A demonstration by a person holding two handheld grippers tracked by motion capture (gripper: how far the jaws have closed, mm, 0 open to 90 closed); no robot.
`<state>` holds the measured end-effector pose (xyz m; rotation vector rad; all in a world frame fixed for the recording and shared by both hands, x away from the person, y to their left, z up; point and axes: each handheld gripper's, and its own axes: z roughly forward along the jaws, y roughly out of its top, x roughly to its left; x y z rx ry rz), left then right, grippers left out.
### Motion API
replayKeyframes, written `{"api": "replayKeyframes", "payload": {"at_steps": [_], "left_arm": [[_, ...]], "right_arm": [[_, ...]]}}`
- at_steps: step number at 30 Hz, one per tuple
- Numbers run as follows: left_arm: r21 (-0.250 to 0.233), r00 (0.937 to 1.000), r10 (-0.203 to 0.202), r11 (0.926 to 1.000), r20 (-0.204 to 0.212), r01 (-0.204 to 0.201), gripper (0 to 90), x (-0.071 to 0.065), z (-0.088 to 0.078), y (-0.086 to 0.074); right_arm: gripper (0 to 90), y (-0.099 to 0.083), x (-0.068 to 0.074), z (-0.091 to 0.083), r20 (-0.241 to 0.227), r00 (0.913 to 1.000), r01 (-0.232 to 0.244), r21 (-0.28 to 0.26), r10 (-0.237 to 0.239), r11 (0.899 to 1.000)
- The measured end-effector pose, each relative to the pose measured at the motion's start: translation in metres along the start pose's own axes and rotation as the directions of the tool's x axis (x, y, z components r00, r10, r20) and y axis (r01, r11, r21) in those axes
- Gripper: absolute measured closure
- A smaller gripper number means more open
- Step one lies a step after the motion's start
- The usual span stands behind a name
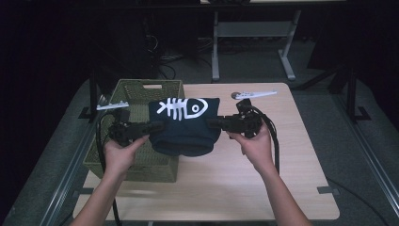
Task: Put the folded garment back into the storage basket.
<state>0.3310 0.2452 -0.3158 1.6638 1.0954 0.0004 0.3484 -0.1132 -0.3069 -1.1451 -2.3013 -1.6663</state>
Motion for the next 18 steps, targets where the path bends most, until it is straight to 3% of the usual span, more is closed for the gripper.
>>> {"api": "replayKeyframes", "payload": {"at_steps": [18], "left_arm": [[-0.027, 0.9999, -0.01, 0.9996, -0.01, 0.01, 66.4, 0.012, -0.02, 0.003]], "right_arm": [[70.0, 0.009, 0.006, 0.02, -0.023, 0.9997, 0.007, 0.006, -0.007, 1.0]]}}
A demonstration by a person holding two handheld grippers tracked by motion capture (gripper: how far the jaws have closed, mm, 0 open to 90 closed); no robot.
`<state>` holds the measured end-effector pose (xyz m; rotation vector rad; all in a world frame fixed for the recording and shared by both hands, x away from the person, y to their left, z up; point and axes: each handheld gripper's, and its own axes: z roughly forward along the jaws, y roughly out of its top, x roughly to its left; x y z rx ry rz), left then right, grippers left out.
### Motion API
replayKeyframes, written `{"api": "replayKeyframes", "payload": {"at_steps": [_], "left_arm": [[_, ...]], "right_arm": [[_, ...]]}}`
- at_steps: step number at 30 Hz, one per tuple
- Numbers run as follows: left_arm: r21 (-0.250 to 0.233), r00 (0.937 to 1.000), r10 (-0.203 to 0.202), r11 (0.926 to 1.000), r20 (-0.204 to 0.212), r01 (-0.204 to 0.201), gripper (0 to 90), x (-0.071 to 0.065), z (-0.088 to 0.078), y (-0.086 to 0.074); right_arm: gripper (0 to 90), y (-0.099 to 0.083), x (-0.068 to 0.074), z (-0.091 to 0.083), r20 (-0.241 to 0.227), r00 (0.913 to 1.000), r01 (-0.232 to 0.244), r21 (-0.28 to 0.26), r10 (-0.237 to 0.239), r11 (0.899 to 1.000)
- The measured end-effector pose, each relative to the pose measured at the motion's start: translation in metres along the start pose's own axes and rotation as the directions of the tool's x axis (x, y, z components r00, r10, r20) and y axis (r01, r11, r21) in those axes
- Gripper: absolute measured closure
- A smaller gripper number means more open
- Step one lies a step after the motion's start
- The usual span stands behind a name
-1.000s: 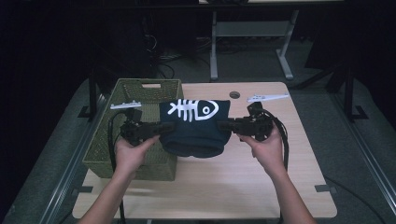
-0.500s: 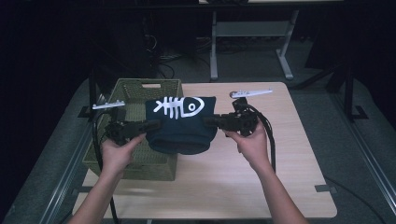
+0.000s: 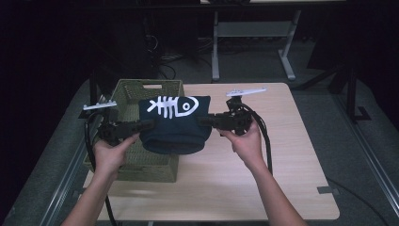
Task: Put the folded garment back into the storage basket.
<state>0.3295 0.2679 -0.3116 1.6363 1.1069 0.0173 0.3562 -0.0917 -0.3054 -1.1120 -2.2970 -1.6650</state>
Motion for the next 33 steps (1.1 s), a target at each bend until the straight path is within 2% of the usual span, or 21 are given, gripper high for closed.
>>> {"api": "replayKeyframes", "payload": {"at_steps": [22, 33], "left_arm": [[-0.01, 0.9978, -0.042, 0.9991, -0.051, 0.041, 66.6, 0.026, -0.027, 0.0], [-0.008, 0.996, -0.066, 0.9978, -0.06, 0.066, 66.0, 0.039, -0.034, 0.002]], "right_arm": [[70.0, 0.011, 0.011, 0.04, -0.022, 0.9997, 0.011, 0.024, -0.01, 1.0], [70.0, 0.015, 0.013, 0.056, -0.037, 0.9993, 0.004, 0.014, -0.003, 1.0]]}}
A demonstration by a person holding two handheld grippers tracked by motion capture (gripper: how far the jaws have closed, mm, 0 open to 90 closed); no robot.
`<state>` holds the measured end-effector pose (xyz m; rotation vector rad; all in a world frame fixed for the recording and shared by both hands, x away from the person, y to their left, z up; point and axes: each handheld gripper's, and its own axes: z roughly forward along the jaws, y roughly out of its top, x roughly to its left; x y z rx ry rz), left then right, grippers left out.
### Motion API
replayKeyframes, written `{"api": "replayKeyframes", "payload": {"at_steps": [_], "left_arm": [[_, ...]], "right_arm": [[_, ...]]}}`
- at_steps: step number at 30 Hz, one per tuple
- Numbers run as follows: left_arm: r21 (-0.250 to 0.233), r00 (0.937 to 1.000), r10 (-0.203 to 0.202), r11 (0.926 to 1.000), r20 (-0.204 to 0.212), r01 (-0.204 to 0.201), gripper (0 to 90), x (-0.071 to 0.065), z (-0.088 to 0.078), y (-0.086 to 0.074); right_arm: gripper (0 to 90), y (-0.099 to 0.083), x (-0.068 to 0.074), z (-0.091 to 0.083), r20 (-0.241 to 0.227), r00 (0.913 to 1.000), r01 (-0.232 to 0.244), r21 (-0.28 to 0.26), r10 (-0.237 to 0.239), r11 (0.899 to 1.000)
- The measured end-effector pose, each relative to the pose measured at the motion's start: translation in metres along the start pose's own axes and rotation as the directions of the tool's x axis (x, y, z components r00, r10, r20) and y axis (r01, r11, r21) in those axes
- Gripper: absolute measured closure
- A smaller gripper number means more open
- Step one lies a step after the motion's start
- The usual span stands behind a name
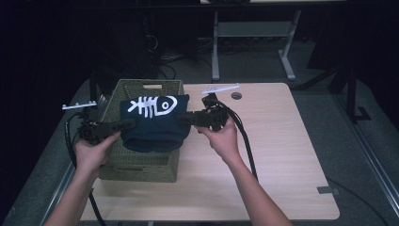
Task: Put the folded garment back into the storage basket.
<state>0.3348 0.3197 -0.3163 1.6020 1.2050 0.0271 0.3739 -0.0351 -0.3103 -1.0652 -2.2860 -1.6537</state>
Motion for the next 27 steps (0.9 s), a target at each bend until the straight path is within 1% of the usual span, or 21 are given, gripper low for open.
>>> {"api": "replayKeyframes", "payload": {"at_steps": [6, 11, 13, 20, 27], "left_arm": [[0.007, 0.9999, 0.007, 1.0, -0.013, -0.007, 66.0, 0.005, -0.005, 0.002], [0.008, 0.9996, 0.001, 1.0, -0.029, -0.001, 65.7, 0.012, -0.011, 0.003], [0.009, 0.9993, 0.005, 0.9999, -0.038, -0.004, 65.6, 0.015, -0.014, 0.004], [0.007, 0.998, -0.006, 1.0, -0.063, 0.006, 65.5, 0.024, -0.023, 0.004], [0.004, 0.9958, -0.033, 0.9994, -0.085, 0.034, 65.0, 0.037, -0.03, 0.003]], "right_arm": [[69.9, 0.002, 0.002, 0.007, -0.008, 1.0, 0.003, -0.004, -0.003, 1.0], [69.9, 0.005, 0.004, 0.018, -0.013, 0.9999, 0.005, -0.003, -0.005, 1.0], [69.9, 0.005, 0.005, 0.022, -0.017, 0.9998, 0.003, 0.001, -0.003, 1.0], [69.9, 0.008, 0.006, 0.038, -0.022, 0.9998, 0.002, 0.004, -0.002, 1.0], [69.9, 0.009, 0.011, 0.054, -0.016, 0.9998, 0.011, 0.012, -0.011, 1.0]]}}
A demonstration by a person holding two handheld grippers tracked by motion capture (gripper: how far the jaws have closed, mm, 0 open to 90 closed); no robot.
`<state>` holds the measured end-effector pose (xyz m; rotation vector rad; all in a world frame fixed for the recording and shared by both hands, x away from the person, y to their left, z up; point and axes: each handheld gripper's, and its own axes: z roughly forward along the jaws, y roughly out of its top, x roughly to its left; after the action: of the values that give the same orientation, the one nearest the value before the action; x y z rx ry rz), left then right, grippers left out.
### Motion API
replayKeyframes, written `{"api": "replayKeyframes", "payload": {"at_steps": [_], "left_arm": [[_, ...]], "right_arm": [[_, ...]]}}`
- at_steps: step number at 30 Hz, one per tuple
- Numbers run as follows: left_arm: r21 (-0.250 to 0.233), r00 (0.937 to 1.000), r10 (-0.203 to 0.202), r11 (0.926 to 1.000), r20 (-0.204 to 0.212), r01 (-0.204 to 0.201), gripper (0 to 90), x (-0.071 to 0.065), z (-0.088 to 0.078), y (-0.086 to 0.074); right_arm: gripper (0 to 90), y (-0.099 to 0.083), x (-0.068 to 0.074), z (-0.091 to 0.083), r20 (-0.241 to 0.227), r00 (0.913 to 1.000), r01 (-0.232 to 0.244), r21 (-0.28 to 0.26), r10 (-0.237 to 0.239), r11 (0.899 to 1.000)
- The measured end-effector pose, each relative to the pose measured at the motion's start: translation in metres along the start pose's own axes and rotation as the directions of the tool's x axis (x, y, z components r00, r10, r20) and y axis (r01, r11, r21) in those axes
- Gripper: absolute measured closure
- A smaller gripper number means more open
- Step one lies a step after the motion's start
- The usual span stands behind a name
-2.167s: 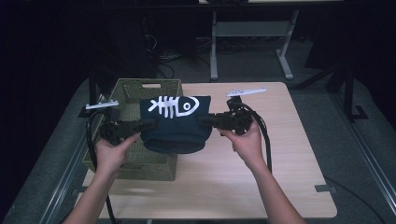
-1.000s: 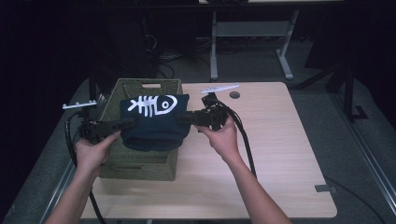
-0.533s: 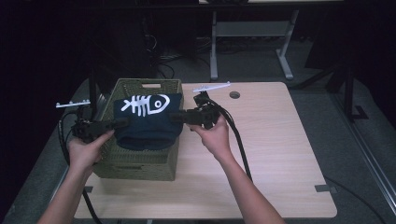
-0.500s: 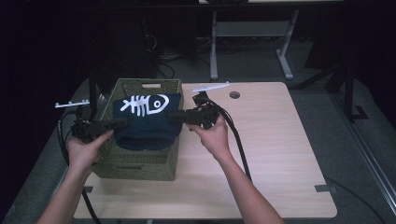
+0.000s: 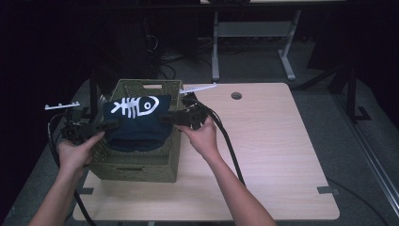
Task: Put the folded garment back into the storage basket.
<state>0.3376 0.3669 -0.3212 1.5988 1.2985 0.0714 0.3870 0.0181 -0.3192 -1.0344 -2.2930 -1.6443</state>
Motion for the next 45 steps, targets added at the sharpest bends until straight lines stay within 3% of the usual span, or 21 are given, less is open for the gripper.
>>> {"api": "replayKeyframes", "payload": {"at_steps": [13, 23, 31, 42, 45], "left_arm": [[0.009, 0.9991, -0.036, 0.9993, -0.02, 0.036, 64.3, 0.019, -0.004, -0.003], [0.04, 0.997, -0.055, 0.9976, -0.055, 0.057, 64.0, 0.032, 0.002, -0.003], [0.076, 0.9945, -0.045, 0.9957, -0.095, 0.052, 62.3, 0.041, 0.009, -0.006], [0.126, 0.988, -0.024, 0.9911, -0.153, 0.044, 62.8, 0.046, 0.021, -0.011], [0.164, 0.983, 0.007, 0.9861, -0.184, 0.024, 65.4, 0.045, 0.024, -0.011]], "right_arm": [[69.8, -0.006, -0.001, 0.023, -0.001, 0.9998, -0.018, 0.01, 0.018, 1.0], [69.7, -0.013, -0.011, 0.04, 0.008, 0.999, -0.044, 0.019, 0.044, 0.999], [69.5, -0.021, -0.019, 0.053, 0.036, 0.9969, -0.072, 0.053, 0.07, 0.996], [69.5, -0.032, -0.023, 0.062, 0.093, 0.9948, -0.049, 0.094, 0.04, 0.994], [69.2, -0.035, -0.024, 0.063, 0.102, 0.9941, -0.047, 0.1, 0.037, 0.994]]}}
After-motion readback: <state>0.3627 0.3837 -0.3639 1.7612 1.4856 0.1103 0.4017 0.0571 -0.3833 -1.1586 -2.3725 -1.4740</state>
